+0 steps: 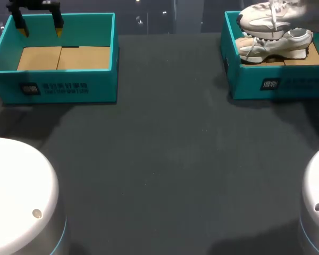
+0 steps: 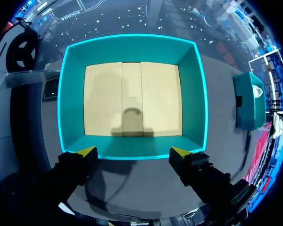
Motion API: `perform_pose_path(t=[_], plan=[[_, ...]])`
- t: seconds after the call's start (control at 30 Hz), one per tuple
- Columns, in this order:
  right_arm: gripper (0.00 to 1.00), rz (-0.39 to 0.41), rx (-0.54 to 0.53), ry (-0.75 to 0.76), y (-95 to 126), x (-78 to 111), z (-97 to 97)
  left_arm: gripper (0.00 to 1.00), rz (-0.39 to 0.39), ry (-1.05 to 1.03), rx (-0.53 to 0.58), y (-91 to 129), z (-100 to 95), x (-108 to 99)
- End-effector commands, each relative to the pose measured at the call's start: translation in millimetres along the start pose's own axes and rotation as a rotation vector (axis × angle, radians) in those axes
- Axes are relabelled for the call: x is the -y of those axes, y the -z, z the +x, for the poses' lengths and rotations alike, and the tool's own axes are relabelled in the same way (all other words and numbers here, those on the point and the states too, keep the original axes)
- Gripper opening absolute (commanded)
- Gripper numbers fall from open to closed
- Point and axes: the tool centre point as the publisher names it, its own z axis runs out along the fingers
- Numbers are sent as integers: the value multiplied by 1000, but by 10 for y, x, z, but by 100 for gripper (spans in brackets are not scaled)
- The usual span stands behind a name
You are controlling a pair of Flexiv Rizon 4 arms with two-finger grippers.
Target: Take the shoe out of the shoebox, open the shoe tongue, remove and reinsert the insole, then place the shoe into the shoebox
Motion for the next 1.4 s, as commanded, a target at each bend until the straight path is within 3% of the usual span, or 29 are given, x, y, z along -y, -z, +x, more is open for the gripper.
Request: perform_pose_path(t=[0.03,0.5,0.73,1.27,1.4], plan=[[0,-105,16,-11,180,477,166,100,0,0,1,2,1,-2],[0,-104,9,-27,408,1688,865,100,0,0,1,2,1,-2],[0,-66,0,-10,448,2174,1170,100,0,0,1,2,1,-2],[0,-66,0,-10,448,2174,1170,100,0,0,1,2,1,-2],[0,-77,11,16,343,2564,1417,100,0,0,1,2,1,-2]])
